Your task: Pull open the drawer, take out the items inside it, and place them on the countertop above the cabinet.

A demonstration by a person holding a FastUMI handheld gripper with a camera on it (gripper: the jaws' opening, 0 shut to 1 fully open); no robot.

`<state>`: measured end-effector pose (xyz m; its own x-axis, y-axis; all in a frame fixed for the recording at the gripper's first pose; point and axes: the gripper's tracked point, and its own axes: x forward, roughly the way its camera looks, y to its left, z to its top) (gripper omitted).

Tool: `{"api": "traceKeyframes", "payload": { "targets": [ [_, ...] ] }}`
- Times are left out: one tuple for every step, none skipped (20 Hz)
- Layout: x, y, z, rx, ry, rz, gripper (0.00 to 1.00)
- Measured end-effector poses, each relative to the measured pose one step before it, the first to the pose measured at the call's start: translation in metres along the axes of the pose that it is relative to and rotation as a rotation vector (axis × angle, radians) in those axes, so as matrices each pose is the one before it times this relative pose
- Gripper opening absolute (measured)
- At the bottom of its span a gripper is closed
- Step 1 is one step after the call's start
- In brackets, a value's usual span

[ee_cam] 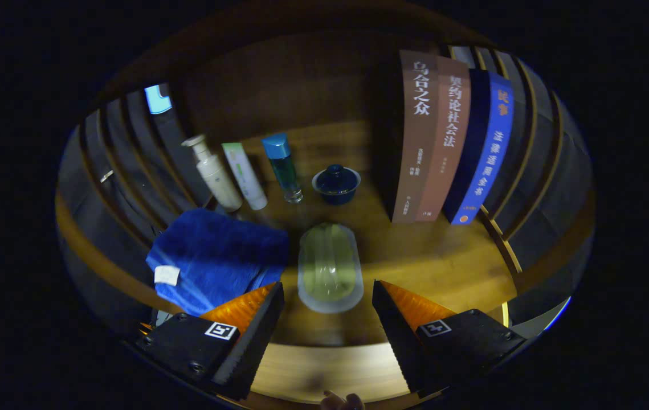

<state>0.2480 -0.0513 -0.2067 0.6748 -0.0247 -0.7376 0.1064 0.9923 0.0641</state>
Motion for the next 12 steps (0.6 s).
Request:
{"api": "traceKeyframes", "payload": {
  "targets": [
    [-0.01284, 0.00156, -0.01155, -0.00398, -0.01968, 0.00320, 1.00],
    [-0.01679, 0.00261, -0.01028, -0.00296, -0.02275, 0.01119, 1.00],
    [-0.01716, 0.00274, -0.00716, -0.00238, -0.03820, 0.00832, 1.00],
    [-0.01877, 0.00198, -0.00708, -0.00635, -0.04594, 0.01126, 1.00],
    [-0.02024, 0.00231, -0.00297, -0.00689, -0.05361, 0.00914, 1.00],
    [-0.01930, 0.00218, -0.00429, -0.00816, -0.05017, 0.01190, 1.00],
    [-0.01947, 0.00184, -0.00247, -0.00440, -0.05704, 0.01031, 1.00],
    [-0.01705, 0.00299, -0.00287, -0.00312, -0.05069, 0.01276, 1.00],
    [-0.01757, -0.00055, -0.00441, -0.00556, -0.04310, -0.00154, 1.00],
    [-0.01785, -0.00145, -0.00599, -0.00922, -0.03647, -0.00499, 0.99],
    [-0.01749, 0.00062, -0.00436, -0.01160, -0.04776, -0.00005, 0.99],
    [-0.01291, 0.00186, -0.00425, -0.00991, -0.05060, -0.00080, 0.99]
  ]
}}
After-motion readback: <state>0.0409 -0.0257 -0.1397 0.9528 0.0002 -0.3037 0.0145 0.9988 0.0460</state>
